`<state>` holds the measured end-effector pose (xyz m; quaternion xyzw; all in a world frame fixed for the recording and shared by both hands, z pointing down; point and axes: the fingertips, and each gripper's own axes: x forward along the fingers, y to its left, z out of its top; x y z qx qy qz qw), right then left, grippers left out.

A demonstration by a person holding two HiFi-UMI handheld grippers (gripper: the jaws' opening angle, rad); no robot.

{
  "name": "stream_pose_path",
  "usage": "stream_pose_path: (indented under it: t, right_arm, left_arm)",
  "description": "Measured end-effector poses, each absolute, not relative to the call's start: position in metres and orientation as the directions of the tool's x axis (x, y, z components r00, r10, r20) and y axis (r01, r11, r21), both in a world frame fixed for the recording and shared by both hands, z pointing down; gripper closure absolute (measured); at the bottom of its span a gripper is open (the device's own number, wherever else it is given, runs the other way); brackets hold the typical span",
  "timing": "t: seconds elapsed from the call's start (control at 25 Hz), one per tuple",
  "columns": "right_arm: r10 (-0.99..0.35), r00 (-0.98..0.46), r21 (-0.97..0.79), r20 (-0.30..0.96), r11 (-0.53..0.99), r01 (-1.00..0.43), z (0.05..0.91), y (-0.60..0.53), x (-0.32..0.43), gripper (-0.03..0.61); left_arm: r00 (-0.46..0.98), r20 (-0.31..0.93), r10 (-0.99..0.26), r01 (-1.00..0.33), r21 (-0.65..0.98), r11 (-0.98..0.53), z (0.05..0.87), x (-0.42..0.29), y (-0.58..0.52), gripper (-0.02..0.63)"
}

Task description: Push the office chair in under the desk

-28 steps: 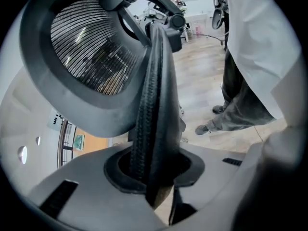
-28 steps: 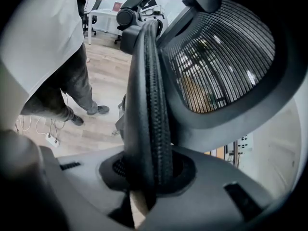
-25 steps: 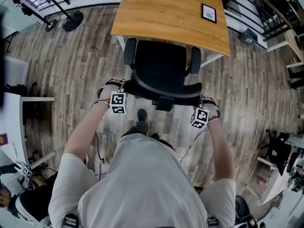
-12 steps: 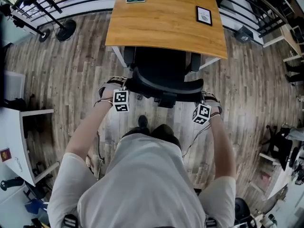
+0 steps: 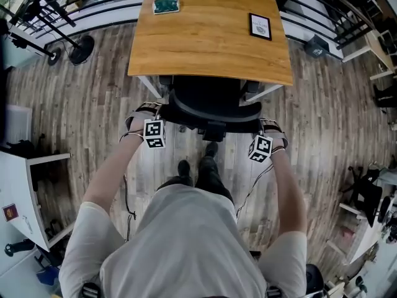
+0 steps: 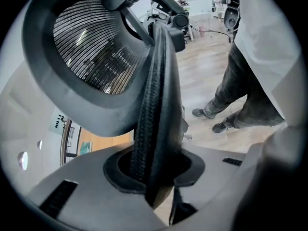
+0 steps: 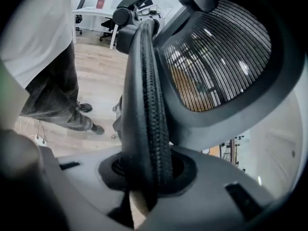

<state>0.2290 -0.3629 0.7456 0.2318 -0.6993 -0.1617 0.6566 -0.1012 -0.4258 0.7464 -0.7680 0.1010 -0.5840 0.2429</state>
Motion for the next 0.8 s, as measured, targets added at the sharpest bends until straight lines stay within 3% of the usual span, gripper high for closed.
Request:
stream_pose_path:
  t: [0.8]
  right_arm:
    - [-0.533, -0.073, 0.530, 0.843, 0.846, -0.054, 0.741, -0.475, 0.302, 0.497]
  left_arm:
    - [0.269, 0.846, -0.460, 0.071, -0.494, -0.867, 0.742, -0.032, -0.519, 0.522]
